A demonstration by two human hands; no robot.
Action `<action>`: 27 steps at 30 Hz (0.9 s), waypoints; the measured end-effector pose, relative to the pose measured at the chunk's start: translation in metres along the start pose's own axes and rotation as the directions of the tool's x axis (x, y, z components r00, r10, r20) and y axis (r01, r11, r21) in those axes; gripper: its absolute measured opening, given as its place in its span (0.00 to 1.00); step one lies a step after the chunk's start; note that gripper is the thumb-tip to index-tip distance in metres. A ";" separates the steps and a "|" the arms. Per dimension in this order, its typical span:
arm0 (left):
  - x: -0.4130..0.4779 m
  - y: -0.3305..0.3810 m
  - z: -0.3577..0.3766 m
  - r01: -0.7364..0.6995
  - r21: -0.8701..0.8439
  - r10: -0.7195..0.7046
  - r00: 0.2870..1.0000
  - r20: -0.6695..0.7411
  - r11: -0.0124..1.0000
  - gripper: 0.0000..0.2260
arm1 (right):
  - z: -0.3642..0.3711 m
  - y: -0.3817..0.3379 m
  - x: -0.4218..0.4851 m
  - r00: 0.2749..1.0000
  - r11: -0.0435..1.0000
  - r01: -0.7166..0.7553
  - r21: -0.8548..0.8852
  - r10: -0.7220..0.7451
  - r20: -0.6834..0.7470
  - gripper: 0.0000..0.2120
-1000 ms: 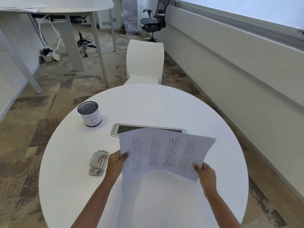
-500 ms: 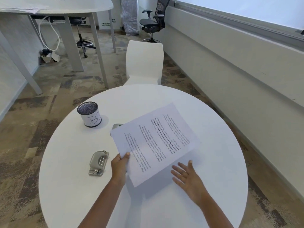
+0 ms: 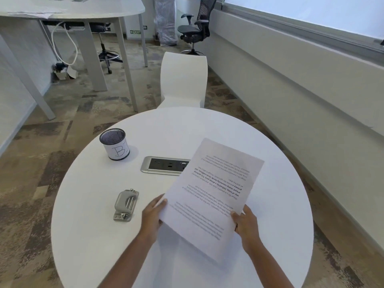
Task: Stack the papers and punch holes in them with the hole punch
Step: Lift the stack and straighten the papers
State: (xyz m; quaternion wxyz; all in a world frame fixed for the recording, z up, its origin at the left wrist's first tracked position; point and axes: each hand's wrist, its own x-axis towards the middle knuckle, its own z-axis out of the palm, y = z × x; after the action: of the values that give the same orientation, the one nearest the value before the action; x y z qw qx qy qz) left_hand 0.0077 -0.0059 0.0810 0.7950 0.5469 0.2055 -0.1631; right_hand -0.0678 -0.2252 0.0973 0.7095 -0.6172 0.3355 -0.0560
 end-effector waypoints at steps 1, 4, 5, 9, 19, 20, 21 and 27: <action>0.004 0.007 -0.006 -0.007 0.031 0.007 1.000 0.018 0.999 0.08 | -0.005 0.000 0.000 1.000 1.000 -0.002 -0.023 0.002 0.031 0.13; 0.013 0.023 -0.012 0.025 0.236 -0.063 0.986 0.153 0.971 0.08 | -0.016 -0.002 0.000 0.992 0.997 0.016 -0.076 -0.007 0.123 0.12; 0.013 0.026 -0.010 0.013 0.324 -0.082 0.976 0.200 0.946 0.08 | -0.017 -0.003 -0.001 0.988 0.994 0.043 -0.101 -0.027 0.155 0.12; 0.014 0.039 0.012 -0.155 0.378 0.073 0.972 0.223 0.913 0.06 | -0.009 -0.010 0.000 0.964 0.957 0.206 -0.203 -0.163 0.210 0.13; 0.004 0.066 0.035 -0.435 0.233 0.352 0.878 0.325 0.870 0.10 | 0.007 -0.037 0.002 0.904 0.884 0.427 -0.190 -0.411 0.118 0.15; 0.005 0.062 0.033 -0.426 0.253 0.338 0.883 0.325 0.869 0.10 | 0.008 -0.034 0.003 0.909 0.890 0.414 -0.189 -0.397 0.125 0.16; 0.005 0.058 0.031 -0.419 0.272 0.327 0.888 0.324 0.866 0.10 | 0.007 -0.031 0.003 0.914 0.896 0.403 -0.189 -0.385 0.126 0.16; 0.006 0.048 0.027 -0.434 0.293 0.350 0.888 0.298 0.852 0.11 | 0.005 -0.022 0.002 0.918 0.902 0.395 -0.172 -0.388 0.074 0.15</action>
State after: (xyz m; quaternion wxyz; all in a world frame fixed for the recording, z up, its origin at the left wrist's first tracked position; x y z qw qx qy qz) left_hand 0.0397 -0.0152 0.1252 0.7190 0.6875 -0.0388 -0.0936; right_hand -0.0564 -0.2264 0.1165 0.6299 -0.7358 0.1947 -0.1544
